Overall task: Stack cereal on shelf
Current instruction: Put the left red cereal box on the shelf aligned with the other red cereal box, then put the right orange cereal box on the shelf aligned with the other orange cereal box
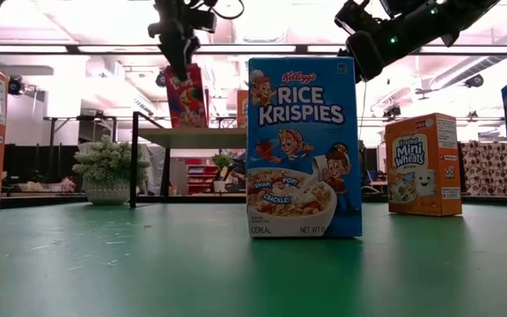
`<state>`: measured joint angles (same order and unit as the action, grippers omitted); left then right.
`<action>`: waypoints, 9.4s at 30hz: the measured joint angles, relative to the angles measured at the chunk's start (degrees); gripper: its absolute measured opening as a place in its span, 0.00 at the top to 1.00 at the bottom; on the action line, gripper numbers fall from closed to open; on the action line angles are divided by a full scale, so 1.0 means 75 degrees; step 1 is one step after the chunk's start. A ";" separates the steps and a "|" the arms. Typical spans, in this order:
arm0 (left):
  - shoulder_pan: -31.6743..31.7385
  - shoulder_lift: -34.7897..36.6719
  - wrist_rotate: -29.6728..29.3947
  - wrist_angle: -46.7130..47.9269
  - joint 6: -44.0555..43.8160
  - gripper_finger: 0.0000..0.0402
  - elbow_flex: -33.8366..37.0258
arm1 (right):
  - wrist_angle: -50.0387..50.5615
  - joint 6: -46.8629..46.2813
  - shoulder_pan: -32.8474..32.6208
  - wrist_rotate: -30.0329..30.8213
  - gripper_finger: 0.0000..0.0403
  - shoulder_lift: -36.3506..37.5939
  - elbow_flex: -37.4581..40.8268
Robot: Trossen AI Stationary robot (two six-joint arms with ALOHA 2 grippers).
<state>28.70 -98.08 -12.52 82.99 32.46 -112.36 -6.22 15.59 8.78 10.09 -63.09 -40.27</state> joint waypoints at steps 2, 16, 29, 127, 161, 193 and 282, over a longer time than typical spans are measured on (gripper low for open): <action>0.0015 0.0000 -0.0001 -0.0013 0.0010 0.62 0.0000 | 0.0000 0.0000 0.0000 0.0000 0.97 0.0000 0.0000; 0.0015 -0.0247 -0.0055 -0.0124 0.0109 0.62 -0.0003 | -0.0003 -0.0012 0.0000 0.0000 0.97 0.0000 0.0000; 0.0033 -0.0344 -0.0081 -0.0162 0.0163 0.51 -0.0003 | -0.0003 -0.0017 0.0000 0.0000 0.97 0.0000 0.0000; 0.0651 -0.0281 -0.0054 -0.0654 -0.0884 1.00 -0.0815 | 0.0190 -0.0082 0.0000 0.0006 0.97 0.0000 0.0000; -0.3212 0.1570 0.0542 -0.2855 -0.2329 1.00 0.1412 | 0.0436 -0.2405 -0.0789 -0.0008 0.97 0.0000 -0.0054; -0.3633 0.4785 0.0525 -0.6952 -0.3266 1.00 0.6321 | 1.0496 -0.9181 -0.1687 -0.0810 0.96 -0.0781 -0.4202; -0.3636 0.4718 0.0528 -0.6920 -0.3280 1.00 0.6321 | 0.8901 -0.4979 -0.0807 0.0069 0.63 -0.2398 -0.7535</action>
<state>1.43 -62.70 -8.56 31.09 7.86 -64.95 60.54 -21.75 2.72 10.60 -81.08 -96.78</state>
